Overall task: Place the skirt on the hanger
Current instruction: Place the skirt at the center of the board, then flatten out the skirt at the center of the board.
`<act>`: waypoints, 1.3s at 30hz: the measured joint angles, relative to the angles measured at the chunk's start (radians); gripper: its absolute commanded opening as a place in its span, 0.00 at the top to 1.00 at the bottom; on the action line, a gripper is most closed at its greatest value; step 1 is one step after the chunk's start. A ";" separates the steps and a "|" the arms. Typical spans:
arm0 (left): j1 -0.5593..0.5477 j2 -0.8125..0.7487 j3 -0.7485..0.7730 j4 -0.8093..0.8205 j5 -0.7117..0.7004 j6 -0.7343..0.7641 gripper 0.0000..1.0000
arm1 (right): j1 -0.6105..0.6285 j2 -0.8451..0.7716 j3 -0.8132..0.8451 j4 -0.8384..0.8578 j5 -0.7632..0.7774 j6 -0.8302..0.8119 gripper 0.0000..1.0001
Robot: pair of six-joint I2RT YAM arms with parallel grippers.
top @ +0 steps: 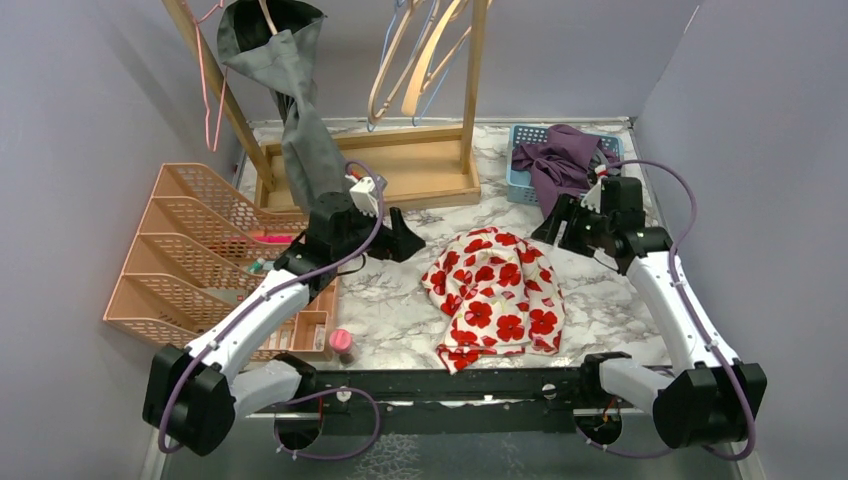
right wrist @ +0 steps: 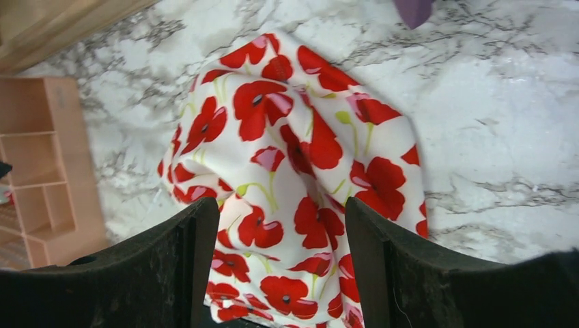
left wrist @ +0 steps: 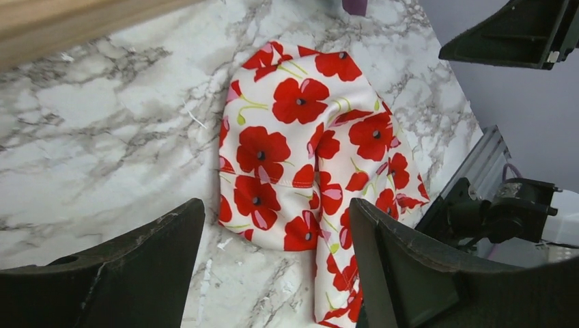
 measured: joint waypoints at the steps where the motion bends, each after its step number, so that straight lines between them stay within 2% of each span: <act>1: -0.010 0.017 0.000 0.000 -0.001 -0.014 0.25 | 0.000 0.009 0.000 0.001 0.023 0.001 0.29; 5: -0.084 0.104 0.003 -0.006 -0.035 -0.057 0.27 | 0.005 0.074 -0.019 0.024 0.105 0.019 0.29; 12: -0.243 0.266 0.019 -0.089 -0.237 -0.116 0.27 | 0.033 0.155 -0.109 0.031 0.227 0.108 0.33; 15: -0.253 0.317 0.019 -0.112 -0.296 -0.134 0.27 | 0.039 0.156 -0.149 0.030 0.254 0.161 0.33; 20: -0.251 0.389 0.018 -0.101 -0.311 -0.163 0.29 | 0.039 0.154 -0.214 -0.012 0.357 0.279 0.33; 24: -0.251 0.441 0.018 -0.092 -0.313 -0.183 0.41 | 0.039 0.158 -0.248 -0.017 0.370 0.346 0.32; 28: -0.251 0.464 0.018 -0.072 -0.308 -0.202 0.46 | 0.039 0.195 -0.282 0.006 0.329 0.355 0.34; 30: -0.251 0.475 0.018 -0.053 -0.302 -0.212 0.50 | 0.039 0.198 -0.281 0.023 0.306 0.352 0.43; 32: -0.250 0.487 0.018 -0.029 -0.301 -0.225 0.57 | 0.039 0.204 -0.282 0.039 0.286 0.344 0.61; 33: -0.250 0.493 0.018 -0.016 -0.301 -0.230 0.62 | 0.039 0.208 -0.283 0.049 0.279 0.336 0.71; 35: -0.250 0.507 0.018 0.008 -0.301 -0.239 0.80 | 0.039 0.217 -0.285 0.065 0.274 0.326 0.92; 36: -0.251 0.514 0.019 0.018 -0.301 -0.245 0.91 | 0.039 0.224 -0.285 0.071 0.272 0.315 0.98; 37: -0.250 0.521 0.019 0.026 -0.302 -0.247 1.00 | 0.039 0.228 -0.285 0.076 0.271 0.307 0.99; 39: -0.250 0.535 0.021 0.031 -0.305 -0.251 1.00 | 0.039 0.229 -0.279 0.077 0.272 0.296 0.99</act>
